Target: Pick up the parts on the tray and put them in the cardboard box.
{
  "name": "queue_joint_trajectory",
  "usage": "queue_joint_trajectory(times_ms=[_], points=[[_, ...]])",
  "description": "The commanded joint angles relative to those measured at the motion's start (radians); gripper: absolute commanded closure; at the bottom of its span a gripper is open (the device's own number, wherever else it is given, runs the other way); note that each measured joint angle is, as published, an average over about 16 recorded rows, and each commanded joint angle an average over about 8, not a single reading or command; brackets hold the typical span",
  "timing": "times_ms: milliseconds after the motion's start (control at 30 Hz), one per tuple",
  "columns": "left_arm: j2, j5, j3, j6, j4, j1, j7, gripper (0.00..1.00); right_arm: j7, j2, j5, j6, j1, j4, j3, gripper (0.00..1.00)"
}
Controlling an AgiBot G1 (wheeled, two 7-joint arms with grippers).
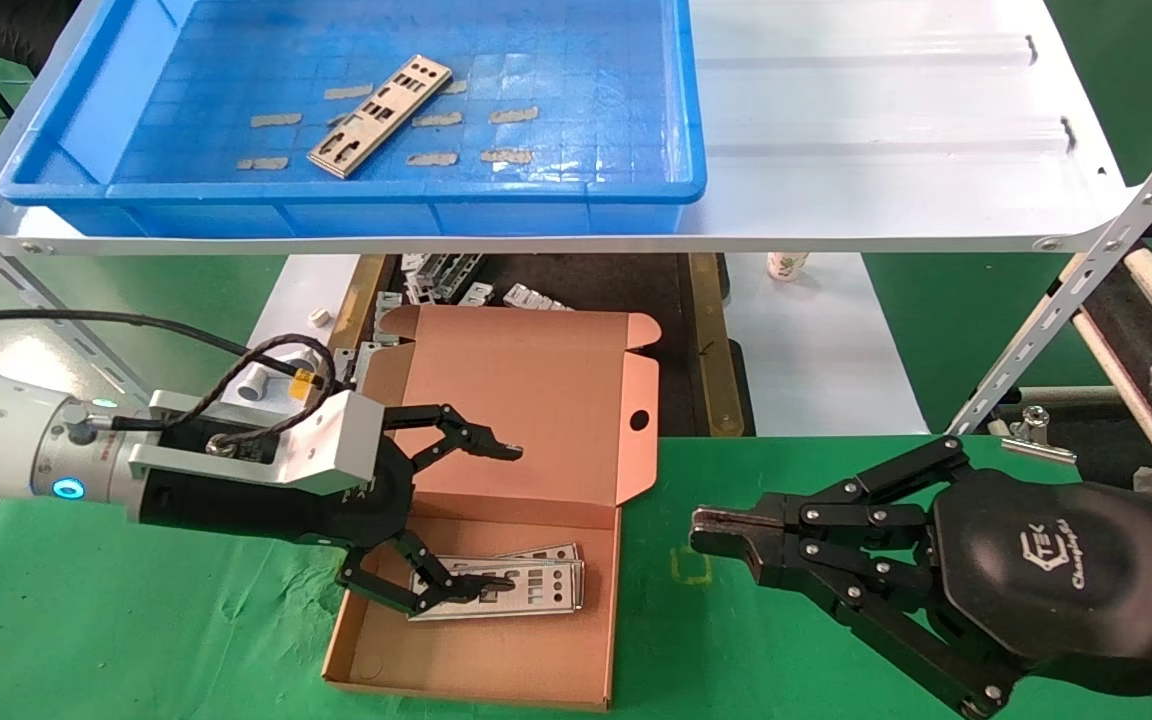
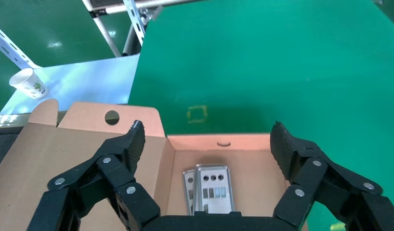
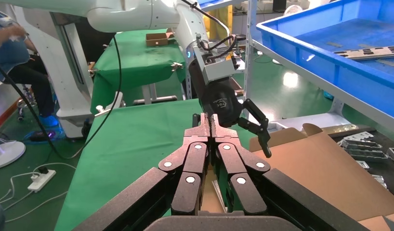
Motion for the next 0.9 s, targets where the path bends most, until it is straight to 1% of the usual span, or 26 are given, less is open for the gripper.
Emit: queue_joint_trajectory(times_ms=[33,900], points=[[-0.008,-0.009,-0.015,-0.001,-0.018,0.013,-0.015,0.00,0.000,0.000,0.000,0.000,0.000,0.000,0.000,0.00],[-0.178,-0.187,-0.259,-0.042,-0.408,0.255,-0.293,0.00,0.000,0.000,0.000,0.000,0.000,0.000,0.000,0.00]])
